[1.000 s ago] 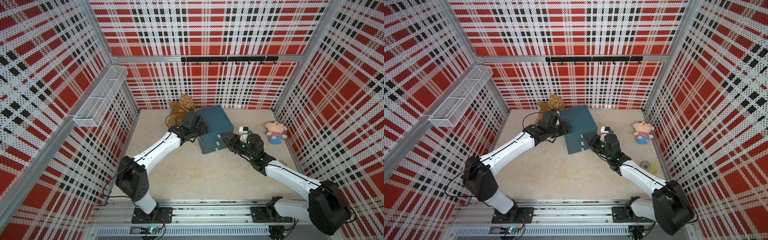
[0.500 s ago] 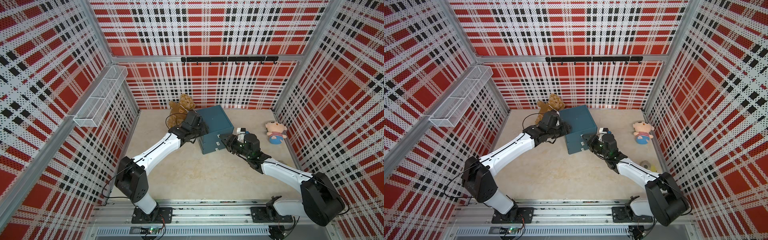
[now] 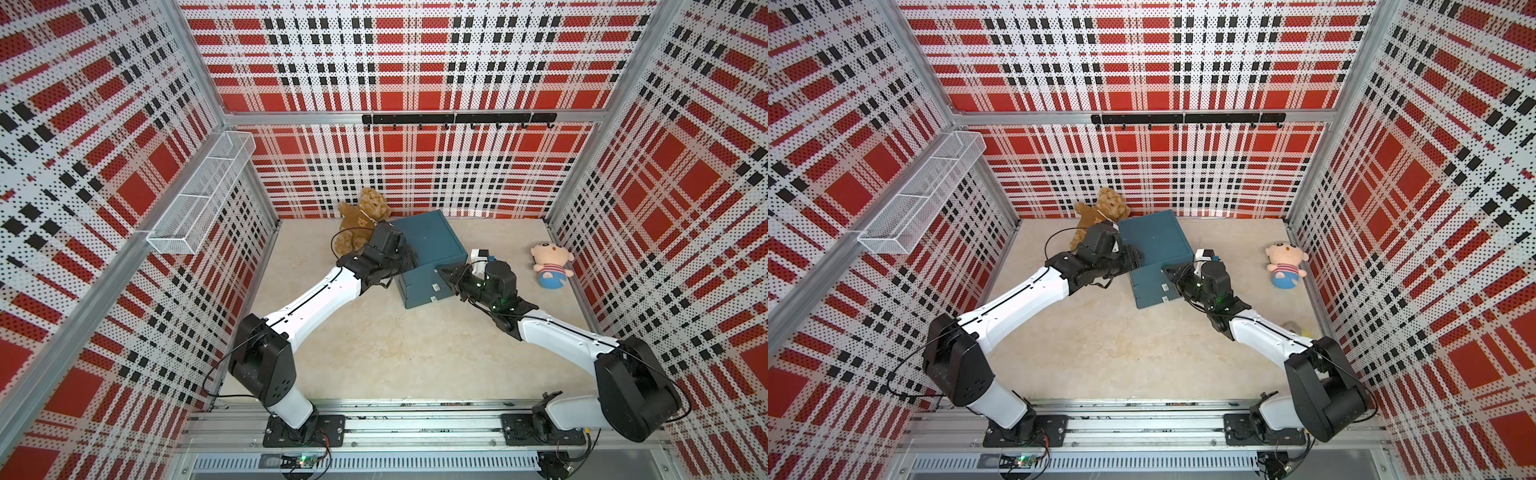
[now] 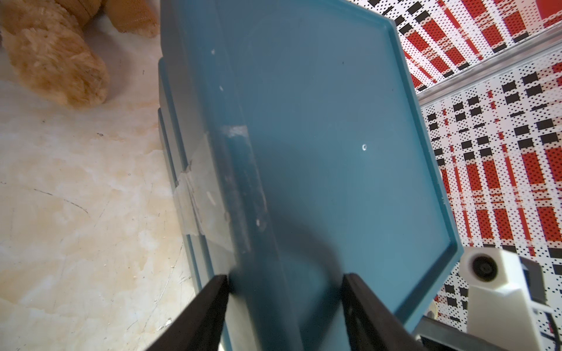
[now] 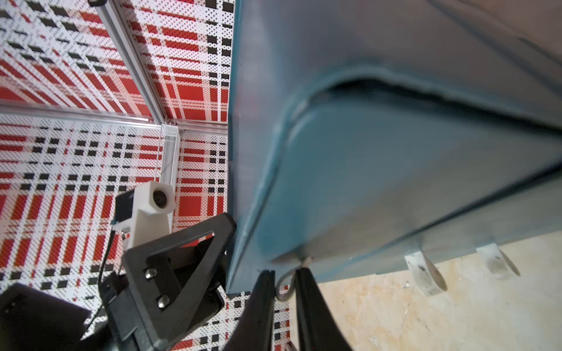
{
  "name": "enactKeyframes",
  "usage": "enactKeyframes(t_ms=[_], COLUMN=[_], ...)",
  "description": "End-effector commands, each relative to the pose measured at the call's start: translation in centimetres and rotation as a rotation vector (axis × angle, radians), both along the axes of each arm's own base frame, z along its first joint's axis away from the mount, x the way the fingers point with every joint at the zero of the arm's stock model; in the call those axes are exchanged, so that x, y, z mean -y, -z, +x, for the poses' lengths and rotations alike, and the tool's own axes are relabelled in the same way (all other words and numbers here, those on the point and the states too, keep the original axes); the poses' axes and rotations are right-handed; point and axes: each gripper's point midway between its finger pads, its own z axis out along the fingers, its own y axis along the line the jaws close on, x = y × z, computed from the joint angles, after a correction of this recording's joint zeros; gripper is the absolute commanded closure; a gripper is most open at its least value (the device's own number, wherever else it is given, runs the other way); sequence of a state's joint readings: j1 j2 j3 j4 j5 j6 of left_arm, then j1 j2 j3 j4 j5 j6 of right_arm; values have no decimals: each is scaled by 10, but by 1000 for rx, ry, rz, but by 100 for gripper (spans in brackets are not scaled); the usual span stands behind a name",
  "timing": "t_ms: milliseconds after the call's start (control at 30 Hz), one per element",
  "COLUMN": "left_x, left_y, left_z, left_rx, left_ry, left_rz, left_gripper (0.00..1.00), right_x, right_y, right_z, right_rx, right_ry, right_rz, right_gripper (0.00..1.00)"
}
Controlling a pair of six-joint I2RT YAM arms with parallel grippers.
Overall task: Take the seed bags out of the drawer
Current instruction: Open the drawer in the storage box.
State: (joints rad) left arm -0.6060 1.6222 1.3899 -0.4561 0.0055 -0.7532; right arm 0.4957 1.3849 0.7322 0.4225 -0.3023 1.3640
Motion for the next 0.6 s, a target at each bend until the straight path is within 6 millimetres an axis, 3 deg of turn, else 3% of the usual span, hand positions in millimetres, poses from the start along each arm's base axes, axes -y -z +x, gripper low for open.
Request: enactKeyframes(t_ms=[0, 33, 233, 433, 567], left_x=[4, 4, 5, 5, 6], left_y=[26, 26, 29, 30, 32], left_z=[-23, -23, -22, -21, -21], left_rx=[-87, -89, -95, -93, -98], left_ry=[57, 57, 59, 58, 61], left_rz=[47, 48, 51, 53, 55], left_gripper=[36, 36, 36, 36, 35], right_x=[-2, -1, 10, 27, 28], right_y=[-3, 0, 10, 14, 34], right_z=[-3, -5, -27, -64, -88], right_rx=[8, 2, -38, -69, -152], right_ry=[-11, -9, -19, -41, -113], right_rz=[3, -1, -26, -60, -110], right_gripper=[95, 100, 100, 100, 100])
